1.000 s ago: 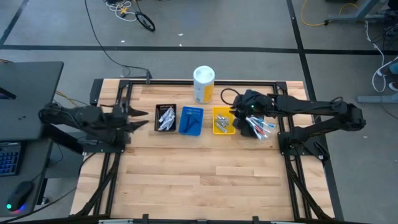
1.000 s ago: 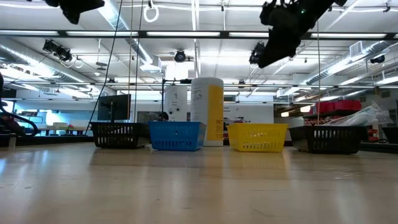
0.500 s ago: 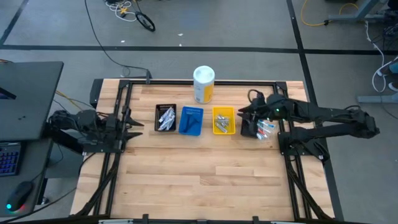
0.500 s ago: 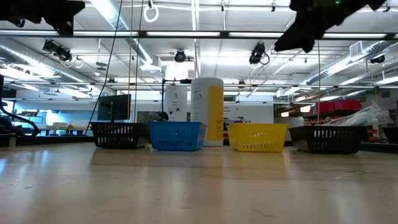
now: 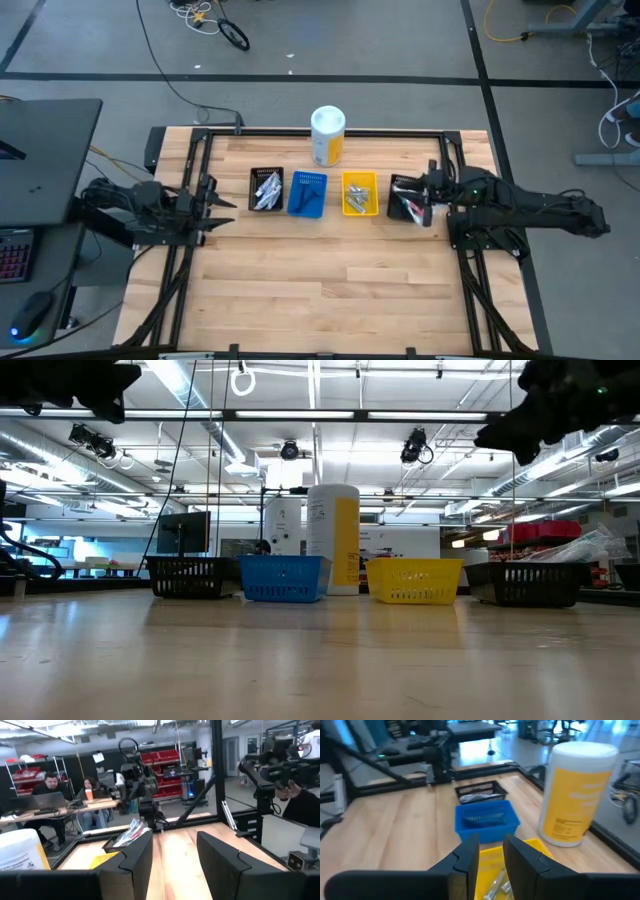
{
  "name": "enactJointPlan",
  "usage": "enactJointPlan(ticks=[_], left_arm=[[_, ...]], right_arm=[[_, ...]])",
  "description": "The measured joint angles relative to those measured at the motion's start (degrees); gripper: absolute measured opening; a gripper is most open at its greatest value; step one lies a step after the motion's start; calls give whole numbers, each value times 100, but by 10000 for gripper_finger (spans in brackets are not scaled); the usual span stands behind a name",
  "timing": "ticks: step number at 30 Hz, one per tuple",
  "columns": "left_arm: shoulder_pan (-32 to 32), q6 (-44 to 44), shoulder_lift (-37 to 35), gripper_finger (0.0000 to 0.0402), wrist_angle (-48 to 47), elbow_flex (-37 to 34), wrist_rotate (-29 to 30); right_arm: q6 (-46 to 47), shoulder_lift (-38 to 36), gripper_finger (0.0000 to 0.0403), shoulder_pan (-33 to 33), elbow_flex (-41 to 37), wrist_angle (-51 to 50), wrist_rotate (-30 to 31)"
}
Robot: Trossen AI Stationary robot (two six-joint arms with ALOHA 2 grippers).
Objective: Pick & Place Travel size toiletries
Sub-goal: Return to Home Position
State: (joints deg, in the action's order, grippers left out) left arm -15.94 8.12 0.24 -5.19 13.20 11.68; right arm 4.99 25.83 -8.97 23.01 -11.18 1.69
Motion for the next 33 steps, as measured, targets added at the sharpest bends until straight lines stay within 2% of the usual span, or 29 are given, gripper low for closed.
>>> enactJointPlan(ticks=[3, 10, 15, 22, 27, 33], left_arm=[[2, 34, -4, 163, 17, -183, -65], [2, 113, 0, 163, 373, -531, -427], [2, 120, -1, 163, 890, -853, -445], [1, -27, -3, 163, 1322, -1267, -443], [0, -14, 48, 163, 1336, -1270, -444], [1, -14, 47, 163, 1370, -1273, -341]], right_arm=[[-52, -390, 96, 0, -292, -20, -190], [-52, -1210, 96, 0, -671, -2, -184], [-93, -1581, 96, 2, -955, -2, -183], [117, -1785, 96, 0, -1246, -9, -193], [321, -1793, 96, 2, -1413, -15, -206], [310, -1793, 96, 2, -1587, 61, -527]])
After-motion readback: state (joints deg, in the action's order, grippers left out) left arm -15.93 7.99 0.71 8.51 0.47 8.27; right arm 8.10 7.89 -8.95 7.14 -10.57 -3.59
